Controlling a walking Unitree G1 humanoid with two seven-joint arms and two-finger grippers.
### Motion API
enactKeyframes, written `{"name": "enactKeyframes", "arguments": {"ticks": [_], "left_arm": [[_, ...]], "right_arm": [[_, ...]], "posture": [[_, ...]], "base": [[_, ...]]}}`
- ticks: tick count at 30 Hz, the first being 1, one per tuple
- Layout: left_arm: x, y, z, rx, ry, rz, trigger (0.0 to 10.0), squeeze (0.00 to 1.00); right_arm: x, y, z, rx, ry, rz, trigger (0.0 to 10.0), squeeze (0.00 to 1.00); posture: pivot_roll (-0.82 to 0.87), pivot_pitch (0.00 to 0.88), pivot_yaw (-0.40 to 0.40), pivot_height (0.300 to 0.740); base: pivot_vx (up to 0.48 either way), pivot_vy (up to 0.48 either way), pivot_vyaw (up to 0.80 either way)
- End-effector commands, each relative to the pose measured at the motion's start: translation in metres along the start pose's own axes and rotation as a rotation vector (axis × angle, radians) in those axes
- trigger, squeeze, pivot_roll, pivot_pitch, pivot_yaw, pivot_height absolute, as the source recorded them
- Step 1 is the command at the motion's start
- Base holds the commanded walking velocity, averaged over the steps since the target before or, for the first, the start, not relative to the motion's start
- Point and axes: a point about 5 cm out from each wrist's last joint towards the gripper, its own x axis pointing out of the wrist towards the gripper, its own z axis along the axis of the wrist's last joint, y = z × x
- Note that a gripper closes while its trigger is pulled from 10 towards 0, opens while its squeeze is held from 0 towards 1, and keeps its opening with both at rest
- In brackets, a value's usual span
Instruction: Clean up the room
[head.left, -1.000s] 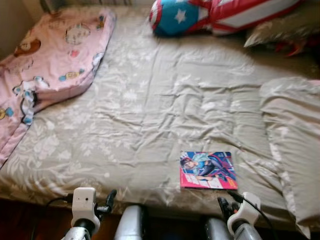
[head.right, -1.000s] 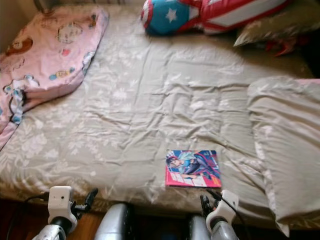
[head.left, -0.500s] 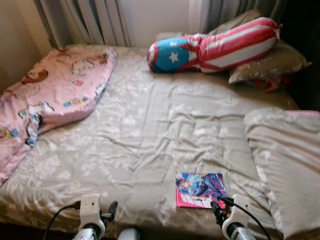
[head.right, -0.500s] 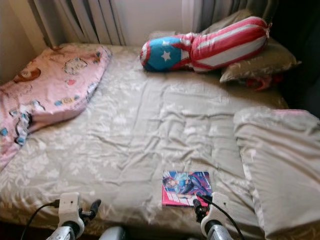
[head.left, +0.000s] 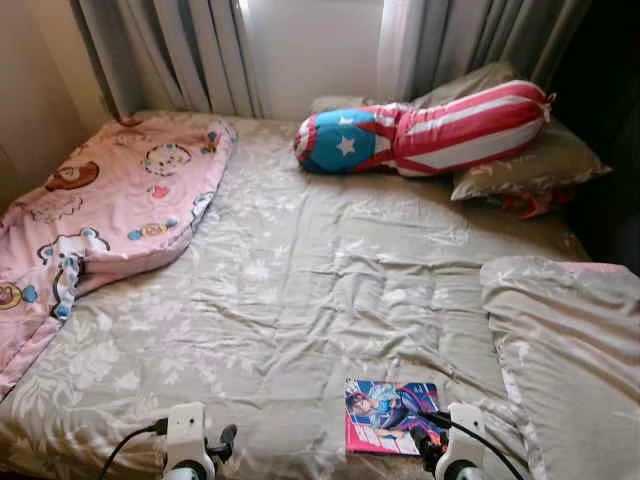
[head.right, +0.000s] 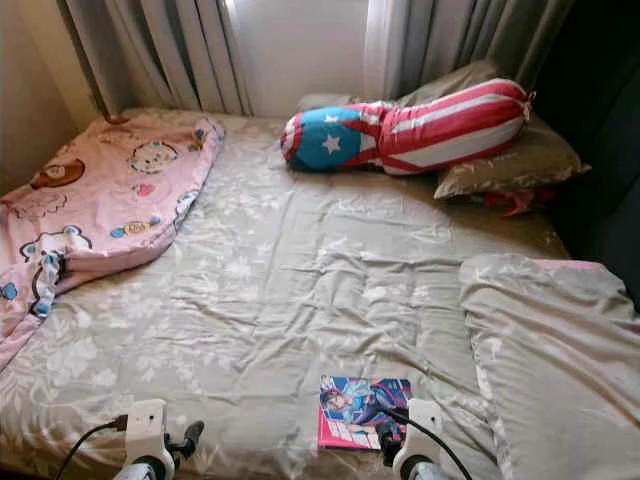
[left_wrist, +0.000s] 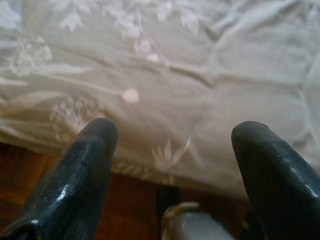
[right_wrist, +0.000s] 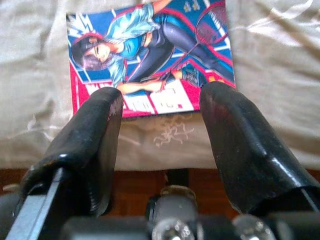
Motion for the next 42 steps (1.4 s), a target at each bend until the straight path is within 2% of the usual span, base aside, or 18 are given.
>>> {"name": "enactKeyframes", "arguments": {"ticks": [1, 3, 11, 23, 29, 37, 42], "left_arm": [[-0.003, 0.0, -0.013, 0.029, 0.063, -0.007, 10.0, 0.0], [-0.005, 0.0, -0.019, 0.028, 0.091, -0.001, 10.0, 0.0], [-0.006, 0.003, -0.024, 0.023, 0.129, 0.013, 10.0, 0.0], [-0.008, 0.0, -0.03, 0.029, 0.157, 0.011, 10.0, 0.0], [-0.008, 0.002, -0.031, 0.025, 0.158, 0.024, 10.0, 0.0], [-0.011, 0.006, -0.036, 0.024, 0.177, 0.029, 10.0, 0.0], [-0.011, 0.006, -0.036, 0.017, 0.177, 0.034, 10.0, 0.0]], "right_arm": [[-0.004, -0.004, -0.016, -0.021, 0.071, -0.018, 10.0, 0.0], [-0.008, -0.011, -0.027, -0.065, 0.131, -0.035, 10.0, 0.0], [-0.014, -0.027, -0.035, -0.059, 0.145, -0.061, 10.0, 0.0], [-0.014, -0.032, -0.032, -0.075, 0.148, -0.066, 10.0, 0.0], [-0.013, -0.024, -0.036, -0.11, 0.162, -0.057, 10.0, 0.0], [-0.013, 0.003, -0.05, -0.121, 0.189, -0.036, 10.0, 0.0], [-0.012, 0.011, -0.051, -0.152, 0.18, -0.017, 10.0, 0.0]], "posture": [[0.05, 0.0, -0.036, 0.74], [0.05, 0.0, -0.036, 0.74], [0.05, 0.0, -0.035, 0.74], [0.04, 0.0, -0.032, 0.74], [0.04, 0.0, -0.028, 0.74], [0.04, 0.0, -0.014, 0.74], [0.05, 0.0, -0.017, 0.74]], "base": [[0.0, 0.0, 0.0], [0.0, 0.0, 0.0], [0.0, 0.0, 0.0], [0.0, 0.0, 0.0], [0.0, 0.0, 0.0], [0.0, 0.0, 0.0], [0.0, 0.0, 0.16]]}}
